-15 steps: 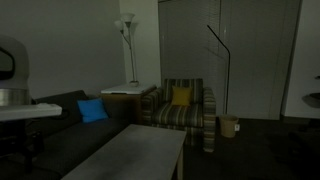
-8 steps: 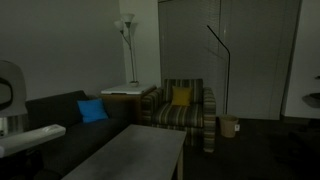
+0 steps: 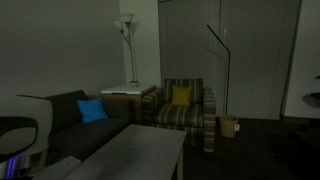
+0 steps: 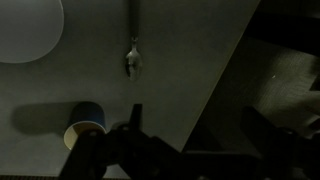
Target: Move the spoon to the right
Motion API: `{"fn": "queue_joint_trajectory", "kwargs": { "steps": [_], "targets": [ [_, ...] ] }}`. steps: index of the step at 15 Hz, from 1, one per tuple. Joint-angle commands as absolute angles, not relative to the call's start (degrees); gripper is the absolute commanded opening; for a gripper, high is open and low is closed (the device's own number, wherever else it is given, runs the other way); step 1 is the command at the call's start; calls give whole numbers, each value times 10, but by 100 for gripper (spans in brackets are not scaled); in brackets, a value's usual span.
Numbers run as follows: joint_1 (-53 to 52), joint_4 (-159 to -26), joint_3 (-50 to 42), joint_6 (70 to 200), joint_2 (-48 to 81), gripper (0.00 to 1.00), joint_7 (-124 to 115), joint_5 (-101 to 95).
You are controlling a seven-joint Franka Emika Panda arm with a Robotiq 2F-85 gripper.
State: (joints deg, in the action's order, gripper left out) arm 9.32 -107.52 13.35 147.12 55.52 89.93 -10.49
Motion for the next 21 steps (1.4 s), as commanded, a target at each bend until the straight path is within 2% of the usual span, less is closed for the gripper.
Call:
{"fn": "queue_joint_trajectory", "kwargs": {
  "steps": [1, 7, 19, 20, 21],
  "targets": [
    [95, -1065, 132, 1470, 565, 100, 917, -91],
    [74, -1000, 109, 1421, 606, 100, 880, -86],
    [91, -690, 103, 1274, 840, 100, 877, -35],
    [80, -754, 94, 1313, 800, 100, 867, -45],
    [80, -738, 94, 1308, 813, 100, 867, -43]
  ]
}}
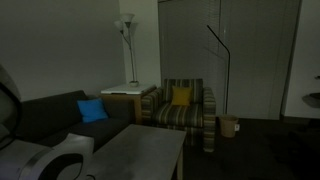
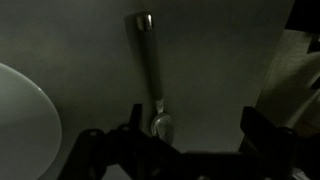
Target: Move the spoon to the right
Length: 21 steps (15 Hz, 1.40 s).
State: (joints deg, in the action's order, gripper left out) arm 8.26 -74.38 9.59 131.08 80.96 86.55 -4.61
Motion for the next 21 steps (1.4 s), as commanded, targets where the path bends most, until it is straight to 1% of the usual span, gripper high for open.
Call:
{"fn": "queue_joint_trajectory", "kwargs": {
  "steps": [1, 3, 9, 13, 18, 21],
  "targets": [
    [80, -737, 94, 1309, 815, 100, 867, -43],
    [73, -749, 92, 1322, 807, 100, 864, -53],
    [42, -770, 70, 1439, 815, 100, 841, -89],
    [32, -809, 60, 1498, 812, 100, 825, -92],
    [23, -843, 33, 1537, 810, 100, 807, -92],
    [21, -839, 18, 1569, 828, 100, 748, -100]
  ]
}}
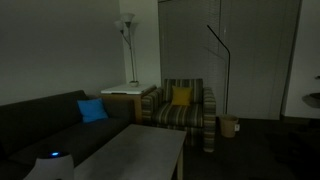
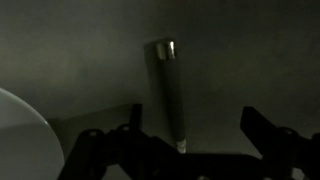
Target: Move the spoon to the right
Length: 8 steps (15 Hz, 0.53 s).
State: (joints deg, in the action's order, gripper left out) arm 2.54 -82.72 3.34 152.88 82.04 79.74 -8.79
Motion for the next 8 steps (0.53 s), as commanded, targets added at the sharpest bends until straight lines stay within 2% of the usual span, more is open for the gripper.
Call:
{"fn": "queue_joint_trajectory", "kwargs": {
  "steps": [1, 4, 5, 8],
  "targets": [
    [24, -838, 21, 1578, 836, 100, 733, -101],
    [62, -799, 53, 1561, 858, 100, 747, -99],
    [39, -827, 41, 1547, 828, 100, 731, -109],
    [55, -827, 54, 1546, 829, 100, 733, -105]
  ]
}}
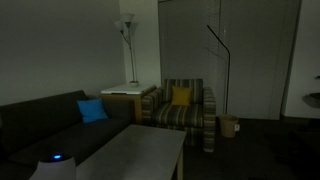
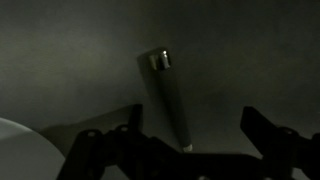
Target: Move the spoon to the right
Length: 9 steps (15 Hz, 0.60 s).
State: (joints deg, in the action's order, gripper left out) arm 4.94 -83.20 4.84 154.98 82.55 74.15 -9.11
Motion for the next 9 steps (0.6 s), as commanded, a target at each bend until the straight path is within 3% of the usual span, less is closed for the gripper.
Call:
{"fn": "queue_joint_trajectory", "kwargs": {
  "steps": [1, 6, 9],
  "targets": [
    [43, -831, 42, 1547, 821, 100, 716, -107],
    [-46, -857, -39, 1684, 811, 100, 538, -80],
    [-107, -844, -105, 1701, 826, 100, 386, -105]
  ]
}}
